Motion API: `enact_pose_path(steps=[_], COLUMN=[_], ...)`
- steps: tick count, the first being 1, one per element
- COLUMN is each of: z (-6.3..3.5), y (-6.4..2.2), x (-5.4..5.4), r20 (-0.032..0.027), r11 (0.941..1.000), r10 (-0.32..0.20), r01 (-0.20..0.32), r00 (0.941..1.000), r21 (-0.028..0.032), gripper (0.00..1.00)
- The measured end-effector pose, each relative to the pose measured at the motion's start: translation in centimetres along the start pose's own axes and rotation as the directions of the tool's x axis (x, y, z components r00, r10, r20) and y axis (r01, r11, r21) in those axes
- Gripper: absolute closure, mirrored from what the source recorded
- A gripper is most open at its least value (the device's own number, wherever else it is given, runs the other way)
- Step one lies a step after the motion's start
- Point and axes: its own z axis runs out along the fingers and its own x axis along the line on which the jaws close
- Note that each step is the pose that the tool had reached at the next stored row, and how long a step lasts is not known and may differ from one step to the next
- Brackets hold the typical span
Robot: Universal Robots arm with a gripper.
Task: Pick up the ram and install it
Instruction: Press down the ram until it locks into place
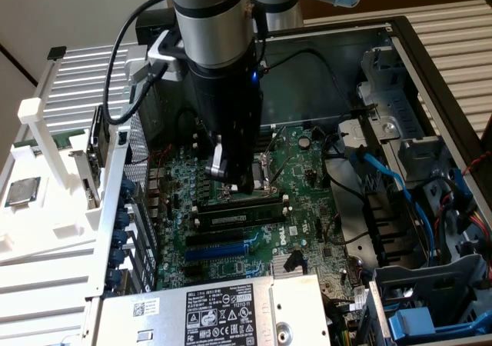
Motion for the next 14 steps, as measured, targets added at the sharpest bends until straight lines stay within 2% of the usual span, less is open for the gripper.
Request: enact_pose_path(steps=[4, 5, 9, 10, 11, 13, 14], z=[0.00, 0.00, 0.00, 0.00, 0.01, 0.01, 0.04], y=[0.00, 0.00, 0.00, 0.00, 0.00, 0.00, 0.00], x=[0.00, 0.00, 0.00, 0.00, 0.00, 0.00, 0.00], r20=[-0.0058, -0.0084, -0.0139, -0.0153, -0.0178, -0.0204, -0.0230], r11=[0.9979, 0.9954, 0.9870, 0.9841, 0.9778, 0.9703, 0.9612], r10=[0.064, 0.096, 0.161, 0.177, 0.209, 0.242, 0.275], r01=[-0.064, -0.096, -0.160, -0.177, -0.209, -0.242, -0.275], r00=[0.9979, 0.9953, 0.9869, 0.9840, 0.9777, 0.9701, 0.9610], r21=[0.0035, 0.0053, 0.0094, 0.0106, 0.0127, 0.0151, 0.0176], gripper=[0.90, 0.90, 0.90, 0.90, 0.90, 0.90, 0.90])
